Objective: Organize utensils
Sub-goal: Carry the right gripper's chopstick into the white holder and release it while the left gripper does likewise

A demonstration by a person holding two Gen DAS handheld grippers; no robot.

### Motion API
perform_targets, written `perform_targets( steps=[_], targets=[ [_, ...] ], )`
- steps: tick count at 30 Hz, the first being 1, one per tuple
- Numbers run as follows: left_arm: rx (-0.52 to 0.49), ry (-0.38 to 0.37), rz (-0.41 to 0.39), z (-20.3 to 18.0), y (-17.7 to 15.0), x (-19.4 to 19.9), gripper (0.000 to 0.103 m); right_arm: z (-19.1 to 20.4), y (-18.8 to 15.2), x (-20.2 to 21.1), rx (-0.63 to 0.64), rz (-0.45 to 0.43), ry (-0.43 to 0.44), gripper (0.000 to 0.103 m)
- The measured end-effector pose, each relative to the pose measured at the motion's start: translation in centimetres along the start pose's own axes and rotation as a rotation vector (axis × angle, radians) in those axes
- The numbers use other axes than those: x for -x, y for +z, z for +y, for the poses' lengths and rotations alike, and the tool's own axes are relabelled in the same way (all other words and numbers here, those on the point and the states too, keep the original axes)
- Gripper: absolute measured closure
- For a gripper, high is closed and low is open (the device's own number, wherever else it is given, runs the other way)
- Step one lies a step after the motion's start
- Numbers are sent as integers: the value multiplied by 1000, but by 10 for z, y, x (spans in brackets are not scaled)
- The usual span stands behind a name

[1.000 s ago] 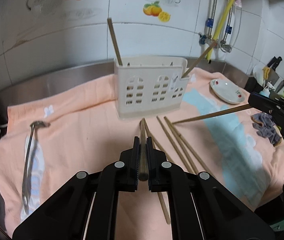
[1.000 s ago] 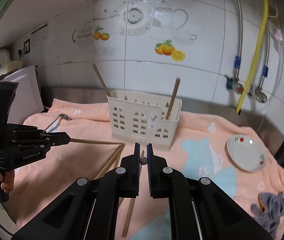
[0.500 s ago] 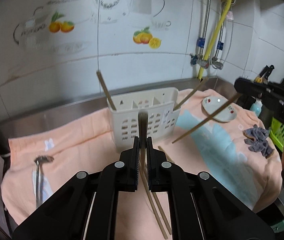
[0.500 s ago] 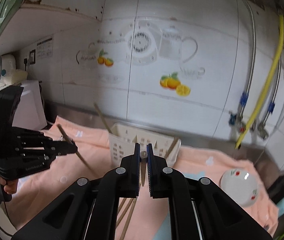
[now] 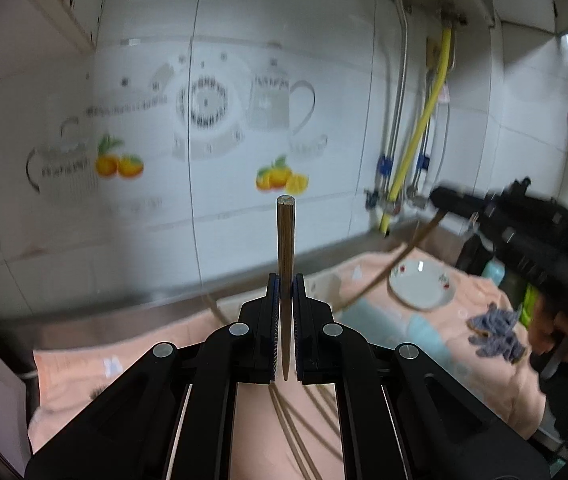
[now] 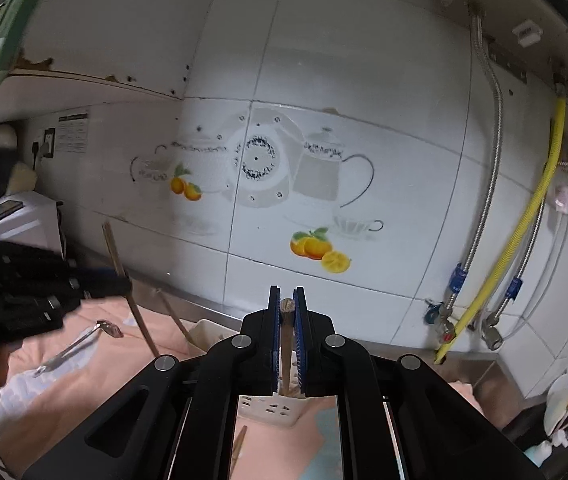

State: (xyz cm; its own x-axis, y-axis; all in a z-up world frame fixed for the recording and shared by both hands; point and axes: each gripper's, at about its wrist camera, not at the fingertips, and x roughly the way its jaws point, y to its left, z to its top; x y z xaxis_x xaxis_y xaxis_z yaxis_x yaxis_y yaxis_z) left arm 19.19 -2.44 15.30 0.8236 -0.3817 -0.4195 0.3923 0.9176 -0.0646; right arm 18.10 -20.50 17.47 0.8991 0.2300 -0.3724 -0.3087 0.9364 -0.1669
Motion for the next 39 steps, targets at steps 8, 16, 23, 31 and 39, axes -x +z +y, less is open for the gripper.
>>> perform_targets(
  steps=[8, 16, 23, 31, 39],
  targets=[
    [21, 17, -77, 13, 31, -7, 98, -11, 2, -27, -30, 10, -16, 97],
    [51, 67, -39, 33, 31, -50, 98, -16, -2, -53, -44, 23, -15, 97],
    [94, 64, 40, 51, 13, -84, 98, -23, -22, -85, -73, 106, 0, 97],
    [101, 67, 111, 56, -5, -103, 96, -26, -39, -108, -94, 176, 11, 96],
    [98, 78, 95, 51, -5, -89, 77, -28, -36, -92, -98, 146, 4, 86]
  ],
)
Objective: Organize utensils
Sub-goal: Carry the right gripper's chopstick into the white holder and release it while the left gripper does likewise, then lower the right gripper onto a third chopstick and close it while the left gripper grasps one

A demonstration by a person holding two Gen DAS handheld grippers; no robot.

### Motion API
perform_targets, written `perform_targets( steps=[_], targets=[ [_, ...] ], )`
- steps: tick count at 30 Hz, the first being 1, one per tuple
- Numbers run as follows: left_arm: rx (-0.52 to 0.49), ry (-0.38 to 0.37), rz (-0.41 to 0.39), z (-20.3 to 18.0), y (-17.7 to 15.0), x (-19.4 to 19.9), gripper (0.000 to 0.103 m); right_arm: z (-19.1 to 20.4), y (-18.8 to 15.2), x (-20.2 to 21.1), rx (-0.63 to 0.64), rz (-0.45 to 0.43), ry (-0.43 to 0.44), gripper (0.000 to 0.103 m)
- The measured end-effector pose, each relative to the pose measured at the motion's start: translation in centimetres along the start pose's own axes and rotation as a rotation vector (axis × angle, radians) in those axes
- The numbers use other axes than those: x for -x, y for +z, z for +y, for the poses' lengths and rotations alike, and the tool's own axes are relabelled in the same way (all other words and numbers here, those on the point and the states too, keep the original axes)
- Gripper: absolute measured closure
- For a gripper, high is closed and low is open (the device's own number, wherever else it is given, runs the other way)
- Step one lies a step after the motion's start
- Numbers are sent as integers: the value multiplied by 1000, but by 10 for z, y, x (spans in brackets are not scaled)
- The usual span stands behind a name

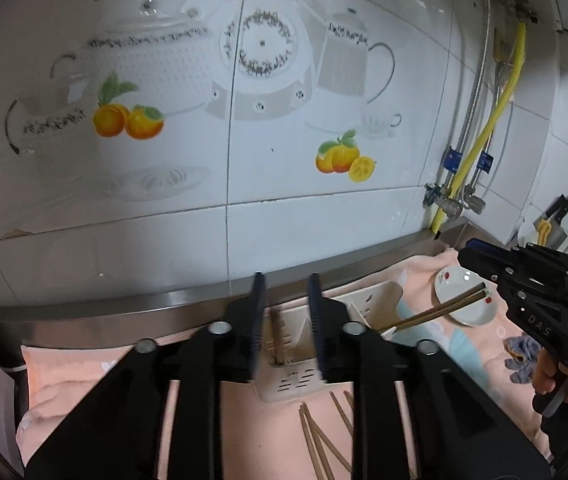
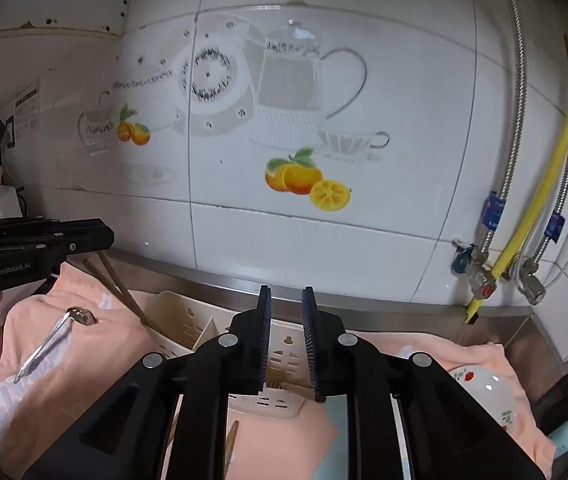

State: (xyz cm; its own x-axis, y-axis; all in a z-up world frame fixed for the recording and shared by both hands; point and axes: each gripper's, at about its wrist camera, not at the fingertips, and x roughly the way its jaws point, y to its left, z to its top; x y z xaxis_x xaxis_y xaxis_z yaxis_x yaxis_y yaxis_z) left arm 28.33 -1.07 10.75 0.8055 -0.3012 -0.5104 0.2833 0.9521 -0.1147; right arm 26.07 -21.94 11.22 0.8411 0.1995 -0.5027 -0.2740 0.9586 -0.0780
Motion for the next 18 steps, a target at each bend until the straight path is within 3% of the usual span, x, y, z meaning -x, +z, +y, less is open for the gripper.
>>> perform_targets(
  steps=[6, 8, 18],
  targets=[
    [-6, 11, -39, -8, -11, 34, 66, 7, -11, 38, 4, -42, 15, 74],
    [-5, 12, -45, -11, -22, 47, 58, 12, -21, 51, 6, -43, 26, 73],
    [11, 44, 0, -18, -92, 75, 53, 44, -95, 85, 16, 18, 55, 68]
  ],
)
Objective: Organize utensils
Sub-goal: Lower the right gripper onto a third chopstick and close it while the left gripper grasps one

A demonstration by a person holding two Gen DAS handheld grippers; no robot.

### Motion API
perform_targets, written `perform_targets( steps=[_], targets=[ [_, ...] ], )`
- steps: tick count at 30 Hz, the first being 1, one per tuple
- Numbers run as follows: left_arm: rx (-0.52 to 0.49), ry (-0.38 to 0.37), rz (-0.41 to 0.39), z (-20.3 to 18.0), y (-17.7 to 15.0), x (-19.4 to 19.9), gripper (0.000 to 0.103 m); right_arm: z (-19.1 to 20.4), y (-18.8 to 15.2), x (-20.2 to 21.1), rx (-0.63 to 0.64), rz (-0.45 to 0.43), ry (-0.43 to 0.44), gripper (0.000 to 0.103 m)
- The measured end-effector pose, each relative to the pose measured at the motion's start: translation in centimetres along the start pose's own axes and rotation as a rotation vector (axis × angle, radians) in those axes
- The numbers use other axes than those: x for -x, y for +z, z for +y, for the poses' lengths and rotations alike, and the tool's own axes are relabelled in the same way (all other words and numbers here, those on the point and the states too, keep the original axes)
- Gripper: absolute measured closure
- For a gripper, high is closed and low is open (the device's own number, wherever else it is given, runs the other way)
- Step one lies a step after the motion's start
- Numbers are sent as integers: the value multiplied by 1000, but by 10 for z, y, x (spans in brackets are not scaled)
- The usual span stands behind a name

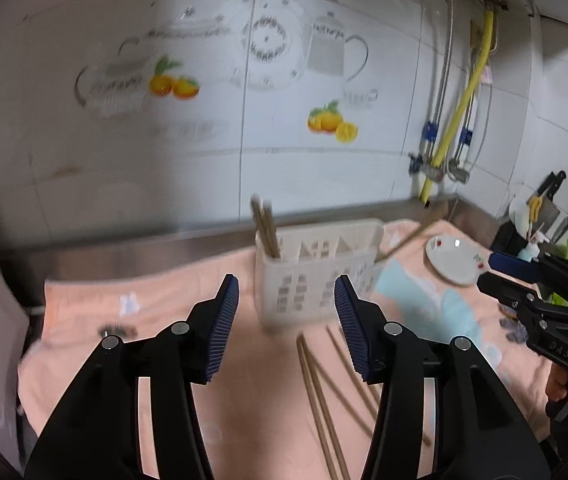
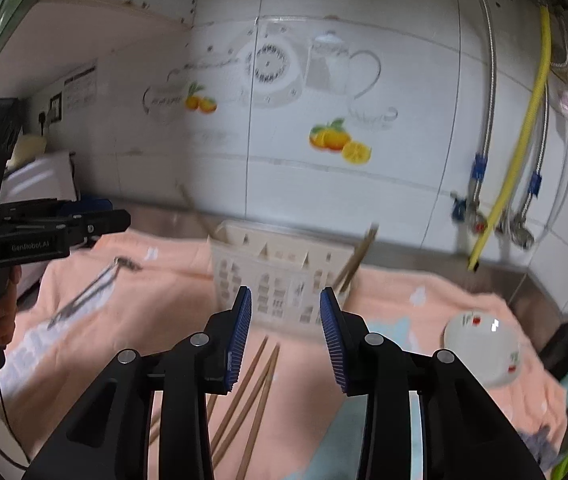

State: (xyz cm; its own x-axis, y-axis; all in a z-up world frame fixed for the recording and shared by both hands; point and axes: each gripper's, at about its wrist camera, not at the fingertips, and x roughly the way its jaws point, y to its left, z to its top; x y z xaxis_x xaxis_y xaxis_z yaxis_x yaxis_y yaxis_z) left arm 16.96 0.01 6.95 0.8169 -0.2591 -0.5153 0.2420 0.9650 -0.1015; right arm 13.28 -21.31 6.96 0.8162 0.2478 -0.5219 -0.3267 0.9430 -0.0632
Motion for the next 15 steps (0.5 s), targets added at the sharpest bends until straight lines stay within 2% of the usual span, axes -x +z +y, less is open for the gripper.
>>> perform_targets(
  steps=[9, 12, 15],
  targets=[
    [32, 13, 99, 6, -65, -3, 53, 19, -79, -13, -35, 143, 16, 68],
    [33, 27, 117, 6, -79, -4, 45, 22, -106, -21, -70, 201, 24, 68],
    [31, 45, 136, 6, -94, -7, 45, 24, -126, -26, -105, 244, 37, 69]
  ],
)
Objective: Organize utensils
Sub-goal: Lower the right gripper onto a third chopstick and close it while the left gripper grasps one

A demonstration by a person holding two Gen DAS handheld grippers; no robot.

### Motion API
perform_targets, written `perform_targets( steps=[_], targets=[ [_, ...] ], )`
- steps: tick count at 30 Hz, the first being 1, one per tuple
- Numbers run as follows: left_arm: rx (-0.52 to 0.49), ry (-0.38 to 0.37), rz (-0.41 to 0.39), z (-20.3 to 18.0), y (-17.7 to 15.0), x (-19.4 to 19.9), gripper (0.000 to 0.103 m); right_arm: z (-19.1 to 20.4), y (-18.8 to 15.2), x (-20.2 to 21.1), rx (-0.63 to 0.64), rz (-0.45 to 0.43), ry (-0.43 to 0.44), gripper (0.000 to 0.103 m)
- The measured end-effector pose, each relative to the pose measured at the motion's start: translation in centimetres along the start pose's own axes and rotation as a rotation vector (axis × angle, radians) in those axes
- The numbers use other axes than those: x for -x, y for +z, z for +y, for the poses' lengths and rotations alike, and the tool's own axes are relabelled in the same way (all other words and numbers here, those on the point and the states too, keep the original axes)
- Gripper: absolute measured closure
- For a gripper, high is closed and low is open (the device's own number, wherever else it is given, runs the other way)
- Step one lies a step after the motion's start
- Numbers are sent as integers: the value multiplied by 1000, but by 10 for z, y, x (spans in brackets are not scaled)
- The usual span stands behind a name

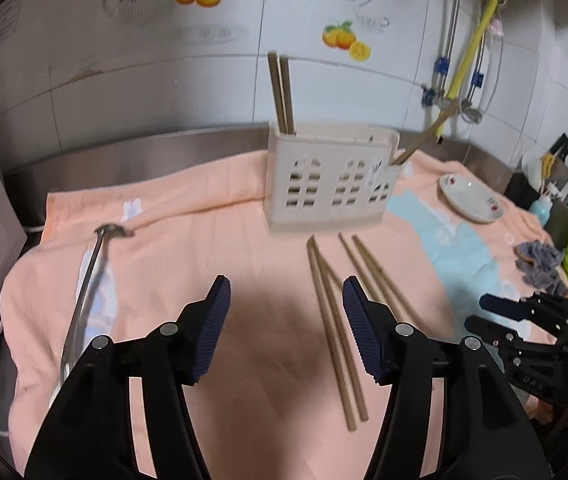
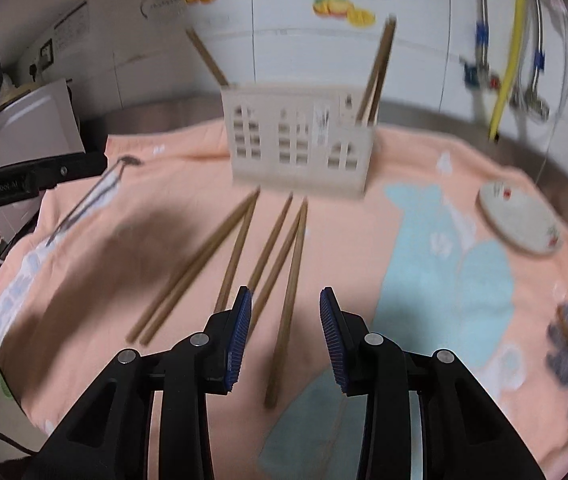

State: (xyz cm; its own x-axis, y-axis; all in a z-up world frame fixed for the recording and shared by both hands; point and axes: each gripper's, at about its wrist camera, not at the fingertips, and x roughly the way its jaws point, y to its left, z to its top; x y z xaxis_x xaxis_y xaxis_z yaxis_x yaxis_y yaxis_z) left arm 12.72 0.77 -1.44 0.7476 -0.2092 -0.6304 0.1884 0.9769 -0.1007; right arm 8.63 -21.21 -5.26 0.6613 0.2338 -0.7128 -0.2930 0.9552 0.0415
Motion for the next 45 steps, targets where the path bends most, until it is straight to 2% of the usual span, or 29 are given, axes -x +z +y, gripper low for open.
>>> perform_targets(
  steps=[2, 8, 23, 34, 39, 45],
  targets=[
    [9, -6, 12, 0, -6, -3, 45, 0, -11, -7, -25, 28, 11, 76],
    [46, -16, 38, 3, -19, -9, 45, -1, -31, -26, -82, 93, 41, 84],
    [58, -42, 84, 0, -42, -20, 46, 0, -37, -41, -95, 121, 17, 92],
    [42, -63, 108, -10, -51, -23, 46, 9, -42, -40, -31, 102, -42, 94],
    [25, -90, 135, -19, -57, -29, 55, 6, -41, -35, -37, 86, -54, 95],
    [2, -124, 169, -31, -64, -39, 67, -2, -26, -13, -48, 15, -68, 96]
  ],
)
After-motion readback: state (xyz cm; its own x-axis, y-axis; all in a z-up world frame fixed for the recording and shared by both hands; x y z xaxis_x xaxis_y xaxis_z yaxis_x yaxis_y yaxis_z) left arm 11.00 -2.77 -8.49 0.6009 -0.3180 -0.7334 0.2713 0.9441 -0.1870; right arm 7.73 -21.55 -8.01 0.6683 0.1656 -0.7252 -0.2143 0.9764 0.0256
